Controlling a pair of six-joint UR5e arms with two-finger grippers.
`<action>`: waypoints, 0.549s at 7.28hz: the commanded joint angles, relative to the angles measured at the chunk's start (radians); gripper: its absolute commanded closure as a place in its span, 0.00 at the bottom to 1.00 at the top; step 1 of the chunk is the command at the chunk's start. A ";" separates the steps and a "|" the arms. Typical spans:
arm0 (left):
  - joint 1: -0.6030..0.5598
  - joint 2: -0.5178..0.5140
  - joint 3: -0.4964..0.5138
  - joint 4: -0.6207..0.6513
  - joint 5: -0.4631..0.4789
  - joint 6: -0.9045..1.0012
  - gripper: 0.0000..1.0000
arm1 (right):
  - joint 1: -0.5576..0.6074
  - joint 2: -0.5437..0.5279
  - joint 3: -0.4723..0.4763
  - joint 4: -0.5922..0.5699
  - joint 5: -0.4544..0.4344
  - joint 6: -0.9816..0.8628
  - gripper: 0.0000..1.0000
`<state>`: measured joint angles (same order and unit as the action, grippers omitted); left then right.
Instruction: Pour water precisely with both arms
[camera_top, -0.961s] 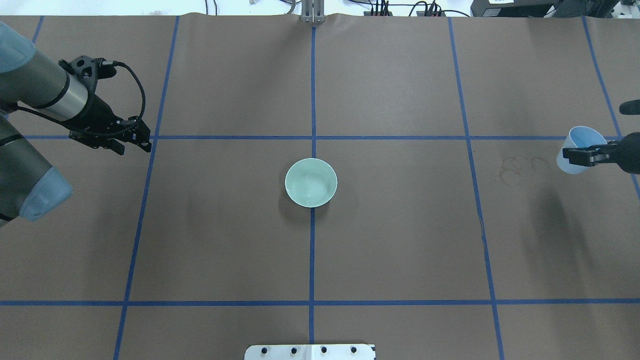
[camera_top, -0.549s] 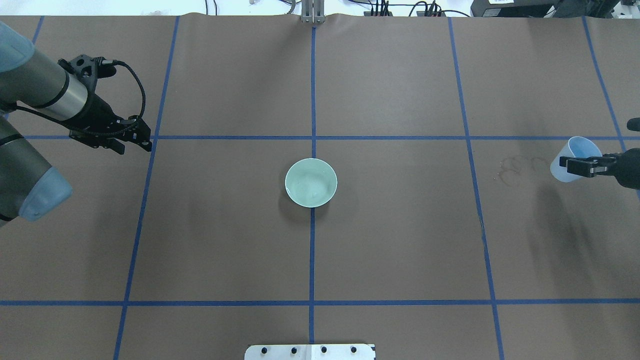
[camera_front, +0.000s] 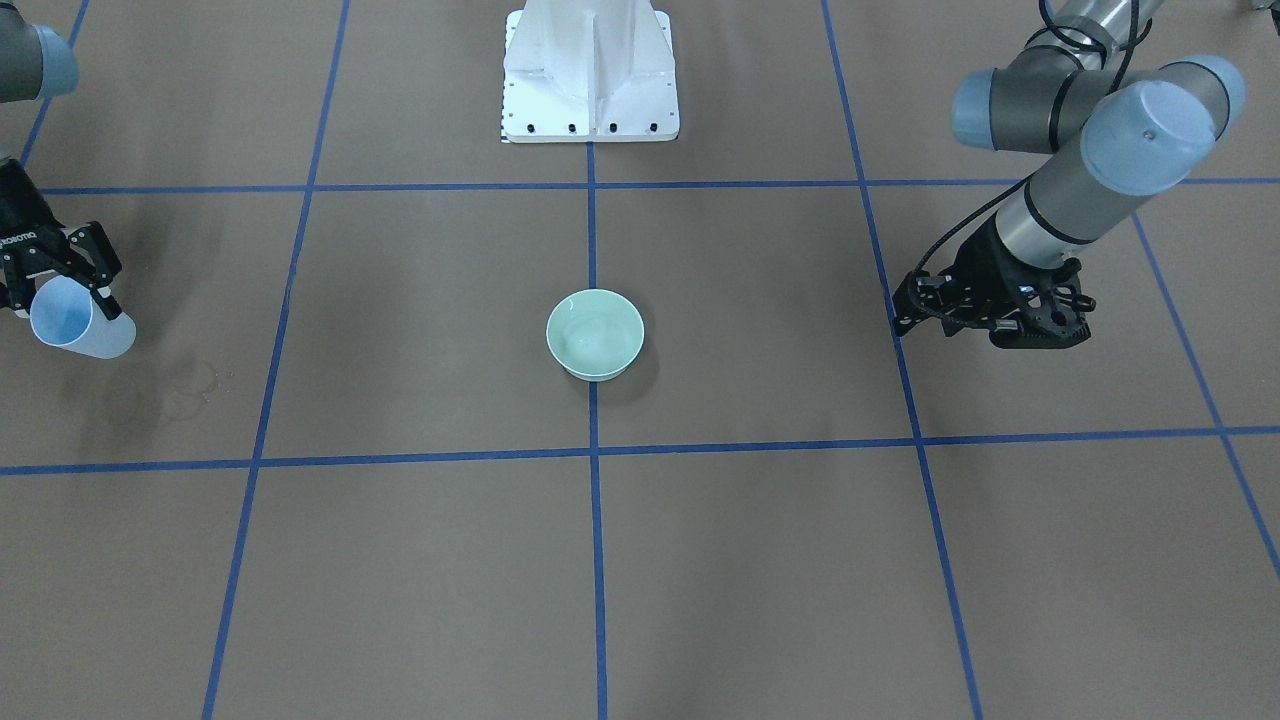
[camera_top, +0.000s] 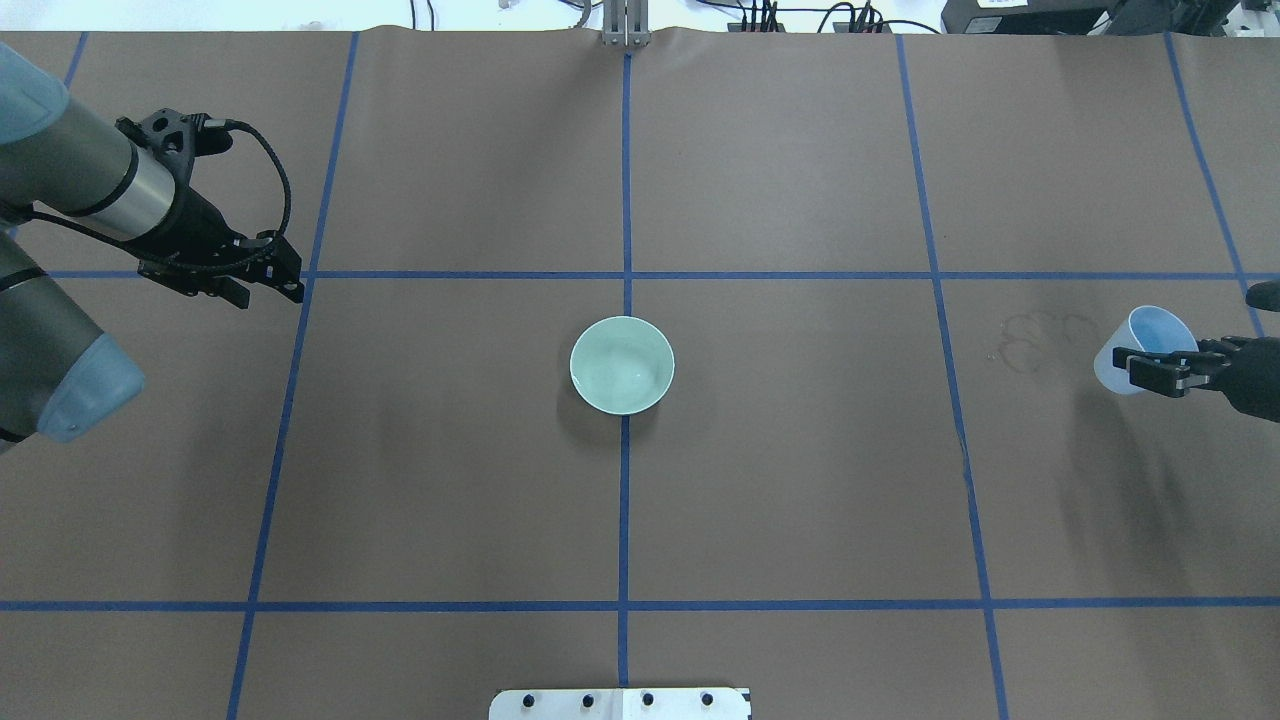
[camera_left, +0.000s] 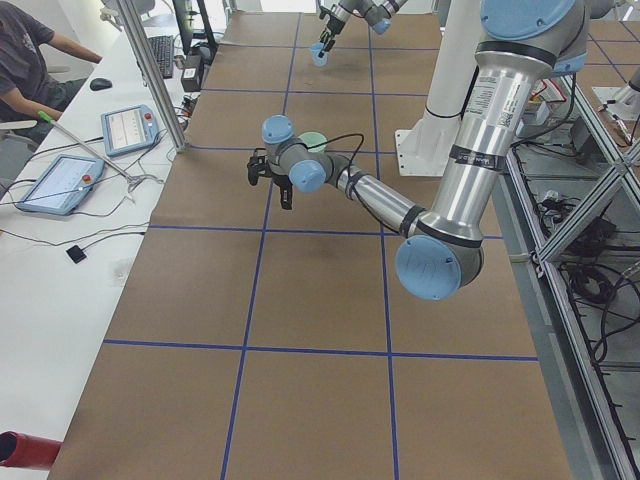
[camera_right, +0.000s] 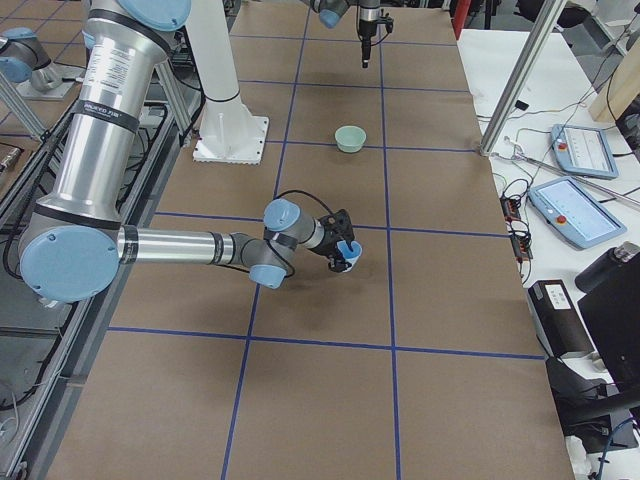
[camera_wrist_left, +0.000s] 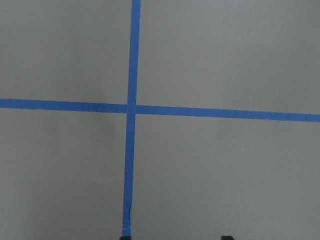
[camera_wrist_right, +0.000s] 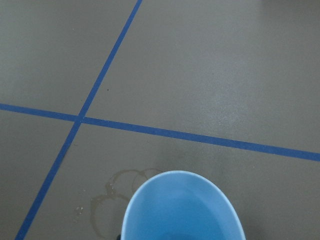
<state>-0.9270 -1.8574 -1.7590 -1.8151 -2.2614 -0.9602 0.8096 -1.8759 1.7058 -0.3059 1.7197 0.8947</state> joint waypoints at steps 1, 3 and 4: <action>-0.001 0.003 -0.017 0.005 -0.001 -0.002 0.33 | -0.026 -0.005 -0.002 0.007 -0.002 0.001 0.87; -0.001 0.003 -0.019 0.005 -0.001 -0.002 0.33 | -0.044 -0.005 -0.009 0.007 -0.005 0.003 0.60; -0.001 0.003 -0.019 0.005 -0.001 -0.002 0.33 | -0.061 -0.005 -0.011 0.007 -0.026 0.001 0.47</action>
<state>-0.9280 -1.8547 -1.7771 -1.8102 -2.2626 -0.9618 0.7665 -1.8806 1.6988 -0.2992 1.7114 0.8969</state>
